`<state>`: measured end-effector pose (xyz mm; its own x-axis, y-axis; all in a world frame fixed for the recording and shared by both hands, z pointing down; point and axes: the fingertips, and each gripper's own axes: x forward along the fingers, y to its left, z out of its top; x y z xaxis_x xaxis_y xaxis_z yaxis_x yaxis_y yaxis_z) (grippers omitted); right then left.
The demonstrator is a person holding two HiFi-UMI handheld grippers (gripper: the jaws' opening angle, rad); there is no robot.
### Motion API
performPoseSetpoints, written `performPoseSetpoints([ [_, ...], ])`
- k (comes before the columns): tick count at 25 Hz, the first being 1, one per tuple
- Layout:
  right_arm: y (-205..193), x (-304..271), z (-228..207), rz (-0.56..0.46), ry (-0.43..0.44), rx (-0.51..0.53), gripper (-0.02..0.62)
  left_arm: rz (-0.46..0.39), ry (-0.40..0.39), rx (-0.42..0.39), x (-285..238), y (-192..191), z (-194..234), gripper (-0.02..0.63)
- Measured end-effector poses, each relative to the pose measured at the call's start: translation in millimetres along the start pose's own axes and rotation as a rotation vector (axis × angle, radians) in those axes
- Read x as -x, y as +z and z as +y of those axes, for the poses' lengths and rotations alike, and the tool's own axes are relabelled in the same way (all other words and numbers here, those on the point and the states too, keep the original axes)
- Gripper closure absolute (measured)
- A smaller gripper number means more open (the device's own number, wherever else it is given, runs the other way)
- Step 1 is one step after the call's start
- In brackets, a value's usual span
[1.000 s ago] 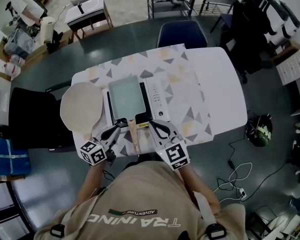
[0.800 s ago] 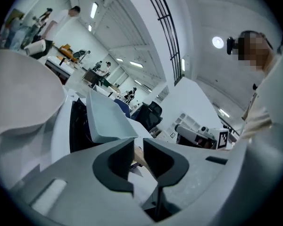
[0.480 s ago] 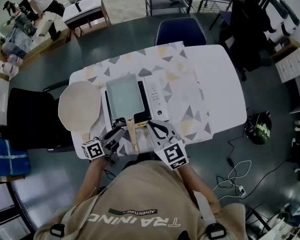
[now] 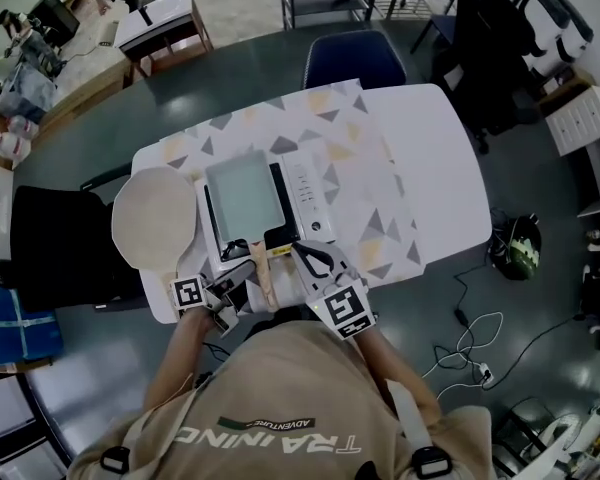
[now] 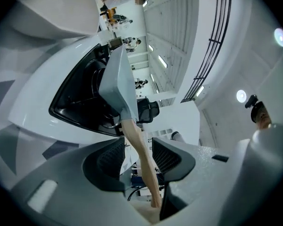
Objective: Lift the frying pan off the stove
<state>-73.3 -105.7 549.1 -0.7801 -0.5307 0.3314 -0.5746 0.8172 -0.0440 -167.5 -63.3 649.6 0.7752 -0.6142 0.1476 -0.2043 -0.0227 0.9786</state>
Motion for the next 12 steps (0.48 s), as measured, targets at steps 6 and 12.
performPoseSetpoints([
  [6,-6,0,-2,0.001,-0.014,-0.01,0.594,0.063,-0.051,0.085,-13,-6,1,0.437],
  [12,-13,4,-7,0.012,-0.033,-0.027,0.594,0.141,-0.075,0.106,-32,-14,-3,0.437],
])
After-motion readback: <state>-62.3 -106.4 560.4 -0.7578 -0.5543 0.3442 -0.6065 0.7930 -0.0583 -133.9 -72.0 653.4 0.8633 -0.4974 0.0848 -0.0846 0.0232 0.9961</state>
